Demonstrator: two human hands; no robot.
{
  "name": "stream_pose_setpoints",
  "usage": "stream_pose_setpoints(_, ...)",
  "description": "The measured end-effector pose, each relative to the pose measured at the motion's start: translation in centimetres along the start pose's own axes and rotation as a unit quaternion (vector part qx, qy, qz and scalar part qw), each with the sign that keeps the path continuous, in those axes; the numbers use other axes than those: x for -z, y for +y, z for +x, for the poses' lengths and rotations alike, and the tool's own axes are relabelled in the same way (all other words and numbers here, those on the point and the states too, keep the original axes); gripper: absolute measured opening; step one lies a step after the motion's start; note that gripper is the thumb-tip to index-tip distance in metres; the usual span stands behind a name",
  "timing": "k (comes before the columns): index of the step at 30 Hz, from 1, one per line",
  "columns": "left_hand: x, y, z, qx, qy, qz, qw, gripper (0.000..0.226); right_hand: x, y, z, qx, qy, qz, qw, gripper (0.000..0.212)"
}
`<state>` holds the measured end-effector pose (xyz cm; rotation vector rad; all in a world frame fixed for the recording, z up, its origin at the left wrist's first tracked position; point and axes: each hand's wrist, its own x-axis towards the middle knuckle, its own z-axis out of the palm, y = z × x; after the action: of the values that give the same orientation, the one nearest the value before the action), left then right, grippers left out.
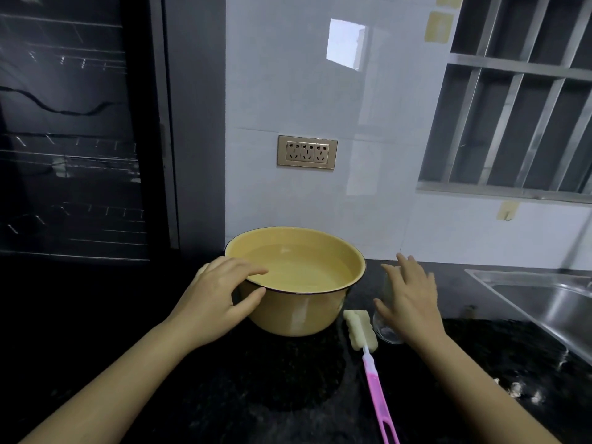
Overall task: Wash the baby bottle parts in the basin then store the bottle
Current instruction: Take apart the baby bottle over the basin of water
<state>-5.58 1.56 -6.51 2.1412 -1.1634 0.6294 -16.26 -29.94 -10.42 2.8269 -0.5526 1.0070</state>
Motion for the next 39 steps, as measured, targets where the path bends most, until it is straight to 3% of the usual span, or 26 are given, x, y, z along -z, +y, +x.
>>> stream_pose_setpoints(9, 0.0, 0.9, -0.3, -0.023, 0.023, -0.033, 0.999, 0.037, -0.8, -1.3, 0.2, 0.014, 0.106, 0.034, 0.994, 0.063)
stream_pose_setpoints(16, -0.6, 1.4, 0.2, -0.039, 0.026, -0.047, 0.998, 0.035, 1.9, -2.7, 1.4, 0.150, 0.273, 0.019, 0.950, 0.050)
stream_pose_setpoints(23, -1.7, 3.1, 3.0, -0.033, 0.004, -0.071, 0.997, 0.049, 6.0, -5.8, 4.0, 0.279, 0.323, 0.038, 0.904, 0.026)
stream_pose_setpoints(30, -4.0, 4.1, 8.2, 0.038, -0.020, -0.097, 0.994, 0.081, 6.4, -9.9, 6.1, 0.344, 0.329, 0.144, 0.868, 0.045)
stream_pose_setpoints(35, -4.4, 3.1, 10.3, 0.064, -0.030, -0.124, 0.990, 0.075, 5.2, -11.6, 6.4, 0.317, 0.281, 0.228, 0.877, 0.054)
stream_pose_setpoints(39, -4.4, 2.0, 10.0, 0.069, -0.050, -0.099, 0.991, 0.065, 5.0, -11.1, 6.6, 0.253, 0.200, 0.284, 0.903, 0.043)
